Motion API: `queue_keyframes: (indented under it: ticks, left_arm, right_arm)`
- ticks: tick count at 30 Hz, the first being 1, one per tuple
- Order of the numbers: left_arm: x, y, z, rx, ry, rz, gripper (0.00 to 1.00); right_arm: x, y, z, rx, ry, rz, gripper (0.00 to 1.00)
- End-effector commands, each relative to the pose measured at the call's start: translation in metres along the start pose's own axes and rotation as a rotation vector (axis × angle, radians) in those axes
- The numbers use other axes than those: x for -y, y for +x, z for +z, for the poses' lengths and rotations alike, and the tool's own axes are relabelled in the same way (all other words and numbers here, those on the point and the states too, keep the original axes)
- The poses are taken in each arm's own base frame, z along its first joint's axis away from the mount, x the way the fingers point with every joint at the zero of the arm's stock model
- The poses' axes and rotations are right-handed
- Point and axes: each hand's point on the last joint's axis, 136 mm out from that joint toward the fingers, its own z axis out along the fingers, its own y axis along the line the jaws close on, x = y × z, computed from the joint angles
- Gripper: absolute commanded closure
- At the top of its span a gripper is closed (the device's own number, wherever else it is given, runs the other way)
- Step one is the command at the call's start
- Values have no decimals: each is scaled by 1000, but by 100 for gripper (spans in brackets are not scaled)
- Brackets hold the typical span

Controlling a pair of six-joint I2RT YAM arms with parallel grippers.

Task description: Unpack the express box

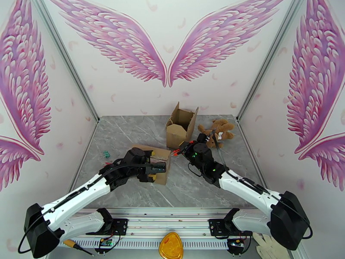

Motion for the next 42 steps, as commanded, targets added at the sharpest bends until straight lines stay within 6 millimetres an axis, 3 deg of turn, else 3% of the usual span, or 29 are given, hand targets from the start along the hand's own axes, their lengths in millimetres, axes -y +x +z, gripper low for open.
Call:
queue_keyframes:
  ticks: [1, 7, 14, 17, 22, 29, 42]
  left_arm:
    - [4, -5, 13, 29, 13, -1, 1]
    - [-12, -8, 30, 24, -58, -45, 1]
    - [-40, -16, 36, 11, -182, -108, 1]
    - [-39, -22, 38, 36, -187, -118, 1]
    - [-34, -15, 39, 19, -189, -111, 1]
    - [-34, -8, 37, 52, -168, -98, 1]
    - [-40, 1, 31, 117, -104, -137, 1]
  right_arm:
    - [-4, 3, 5, -17, -11, 5, 100]
    - [5, 17, 6, -92, 38, 4, 100]
    - [10, 36, 10, -192, 64, 6, 100]
    - [8, 40, 11, -217, 58, 10, 100]
    - [1, 44, 11, -251, 27, -14, 100]
    - [9, 56, 7, -356, 31, 17, 100]
    - [8, 70, 1, -519, -25, 4, 100]
